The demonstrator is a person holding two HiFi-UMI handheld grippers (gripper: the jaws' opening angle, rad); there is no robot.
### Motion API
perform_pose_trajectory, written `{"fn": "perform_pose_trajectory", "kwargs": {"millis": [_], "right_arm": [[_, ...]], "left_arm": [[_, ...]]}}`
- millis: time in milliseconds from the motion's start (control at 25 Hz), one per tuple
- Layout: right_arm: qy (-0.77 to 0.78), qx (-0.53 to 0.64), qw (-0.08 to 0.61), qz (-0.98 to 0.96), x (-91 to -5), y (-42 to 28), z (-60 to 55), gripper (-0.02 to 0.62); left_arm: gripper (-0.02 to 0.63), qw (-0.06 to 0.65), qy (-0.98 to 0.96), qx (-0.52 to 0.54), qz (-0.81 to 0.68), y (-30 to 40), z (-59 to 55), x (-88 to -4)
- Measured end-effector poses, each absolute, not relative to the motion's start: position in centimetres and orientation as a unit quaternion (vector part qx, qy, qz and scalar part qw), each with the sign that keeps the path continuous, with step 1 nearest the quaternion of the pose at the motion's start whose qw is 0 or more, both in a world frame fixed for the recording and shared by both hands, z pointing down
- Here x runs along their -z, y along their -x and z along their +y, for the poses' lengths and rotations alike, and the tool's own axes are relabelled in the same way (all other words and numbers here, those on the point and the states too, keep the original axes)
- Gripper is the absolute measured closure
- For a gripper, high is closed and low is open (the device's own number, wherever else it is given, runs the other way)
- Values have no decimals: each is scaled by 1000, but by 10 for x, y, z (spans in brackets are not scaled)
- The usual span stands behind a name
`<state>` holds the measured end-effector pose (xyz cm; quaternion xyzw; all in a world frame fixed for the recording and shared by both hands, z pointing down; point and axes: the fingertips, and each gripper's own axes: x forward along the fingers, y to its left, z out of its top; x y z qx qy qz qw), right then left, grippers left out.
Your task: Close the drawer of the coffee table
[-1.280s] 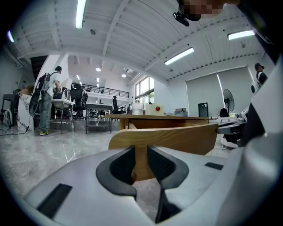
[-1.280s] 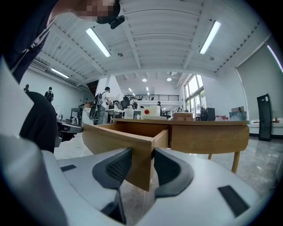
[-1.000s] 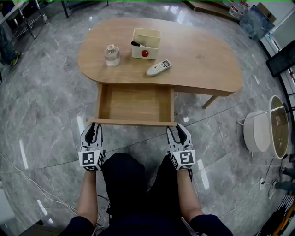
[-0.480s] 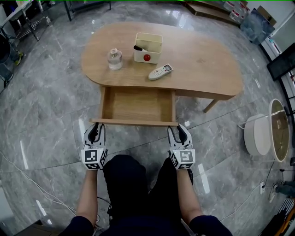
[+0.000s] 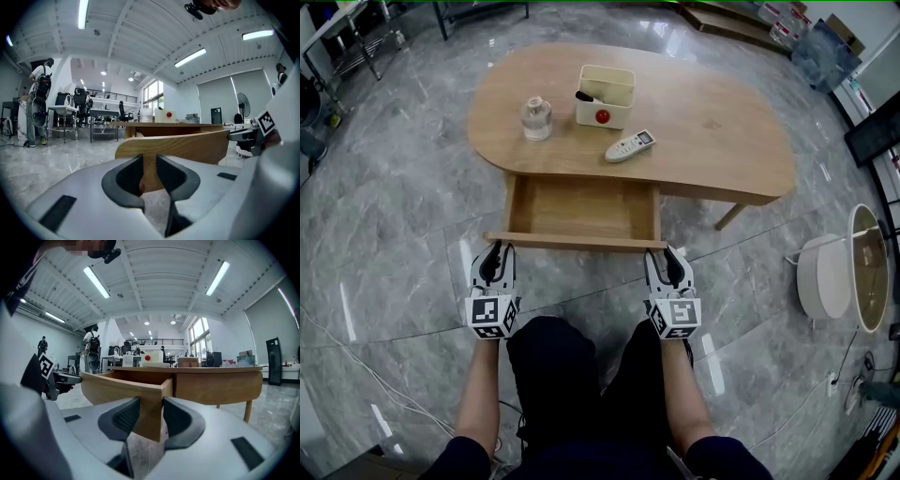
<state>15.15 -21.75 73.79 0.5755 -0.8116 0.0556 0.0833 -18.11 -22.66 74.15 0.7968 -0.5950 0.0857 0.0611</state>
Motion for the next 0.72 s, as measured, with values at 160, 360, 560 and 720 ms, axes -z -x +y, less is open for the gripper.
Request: {"fn": "perform_pose_trajectory", "kwargs": {"millis": [160, 360, 560, 720], "right_arm": [[-577, -54, 79, -811, -734, -151, -221, 426], [-575, -54, 76, -813, -730, -150, -225, 426], [-574, -57, 83, -813, -730, -150, -229, 426], [-579, -63, 85, -808, -730, -151, -236, 423]], "left_arm": [[503, 64, -795, -84, -598, 182, -231, -738], [502, 61, -794, -86, -598, 182, -236, -734], [503, 62, -791, -80, -603, 183, -240, -734], [502, 63, -789, -78, -606, 182, -246, -733]]}}
